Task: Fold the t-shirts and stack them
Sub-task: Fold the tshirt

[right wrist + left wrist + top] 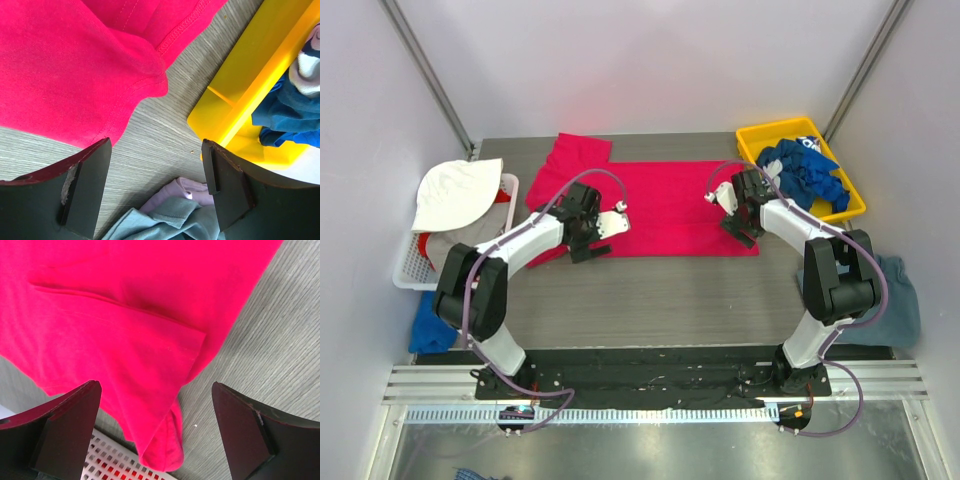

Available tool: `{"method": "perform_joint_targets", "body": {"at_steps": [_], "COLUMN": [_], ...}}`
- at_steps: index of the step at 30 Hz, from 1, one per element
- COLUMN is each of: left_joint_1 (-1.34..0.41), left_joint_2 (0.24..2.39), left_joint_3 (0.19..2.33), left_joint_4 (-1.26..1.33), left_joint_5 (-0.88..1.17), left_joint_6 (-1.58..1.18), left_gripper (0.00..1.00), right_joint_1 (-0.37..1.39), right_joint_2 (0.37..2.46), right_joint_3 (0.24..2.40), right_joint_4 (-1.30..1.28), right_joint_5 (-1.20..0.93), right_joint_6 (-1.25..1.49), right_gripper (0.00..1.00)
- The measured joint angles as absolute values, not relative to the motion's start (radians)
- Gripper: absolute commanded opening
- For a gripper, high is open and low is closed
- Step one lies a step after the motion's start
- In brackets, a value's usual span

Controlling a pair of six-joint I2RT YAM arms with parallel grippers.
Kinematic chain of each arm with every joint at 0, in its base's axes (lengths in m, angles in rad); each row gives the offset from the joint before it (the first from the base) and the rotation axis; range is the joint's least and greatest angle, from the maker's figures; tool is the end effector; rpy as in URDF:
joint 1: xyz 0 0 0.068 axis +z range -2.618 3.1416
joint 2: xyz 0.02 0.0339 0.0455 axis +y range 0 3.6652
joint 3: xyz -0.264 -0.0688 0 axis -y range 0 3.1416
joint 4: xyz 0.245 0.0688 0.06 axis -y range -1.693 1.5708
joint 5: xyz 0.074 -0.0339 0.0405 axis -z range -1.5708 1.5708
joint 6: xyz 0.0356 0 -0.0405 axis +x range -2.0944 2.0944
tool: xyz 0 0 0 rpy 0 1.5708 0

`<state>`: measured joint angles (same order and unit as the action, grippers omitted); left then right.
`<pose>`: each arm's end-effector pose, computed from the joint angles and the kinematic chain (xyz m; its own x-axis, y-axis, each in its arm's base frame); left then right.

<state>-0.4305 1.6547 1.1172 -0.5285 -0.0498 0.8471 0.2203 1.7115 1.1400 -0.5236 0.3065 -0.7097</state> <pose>0.3063 -0.1387 0.2068 -0.2307 0.9295 -0.2876 0.8576 0.3339 0.3913 0.3390 0.0649 0.1969 -0.6101 -0.7733 -0.1726 -0.6210 0.6020 -0.5019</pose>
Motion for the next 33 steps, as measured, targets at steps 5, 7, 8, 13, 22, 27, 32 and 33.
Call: {"method": "perform_joint_targets", "body": {"at_steps": [5,7,8,13,22,27,32,33], "left_joint_1": [-0.429,-0.427,-0.425,-0.41,-0.387,-0.377,-0.373,-0.372], "left_joint_2": [1.683,1.684,1.684,1.694,1.765,1.772,1.772,1.772], "left_joint_3": [1.117,1.117,1.117,1.122,1.15,1.168,1.187,1.19], "left_joint_4": [-0.531,-0.531,-0.53,-0.529,-0.528,-0.53,-0.531,-0.533], "left_joint_5": [-0.05,-0.05,-0.05,-0.051,-0.051,-0.051,-0.051,-0.051], "left_joint_6": [0.851,0.853,0.854,0.86,0.873,0.873,0.873,0.873], "left_gripper": [0.97,0.96,0.95,0.91,0.78,0.77,0.75,0.74], "right_joint_1": [0.22,0.22,0.22,0.22,0.22,0.22,0.22,0.22], "right_joint_2": [1.711,1.712,1.711,1.712,1.711,1.71,1.71,1.71], "right_joint_3": [1.135,1.135,1.135,1.135,1.126,1.118,1.116,1.116], "right_joint_4": [-0.523,-0.523,-0.523,-0.523,-0.522,-0.521,-0.522,-0.522], "right_joint_5": [0.309,0.309,0.309,0.309,0.309,0.31,0.31,0.31], "right_joint_6": [-0.71,-0.71,-0.71,-0.71,-0.71,-0.711,-0.711,-0.711], "right_gripper": [0.8,0.8,0.8,0.8,0.8,0.79,0.79,0.79]}}
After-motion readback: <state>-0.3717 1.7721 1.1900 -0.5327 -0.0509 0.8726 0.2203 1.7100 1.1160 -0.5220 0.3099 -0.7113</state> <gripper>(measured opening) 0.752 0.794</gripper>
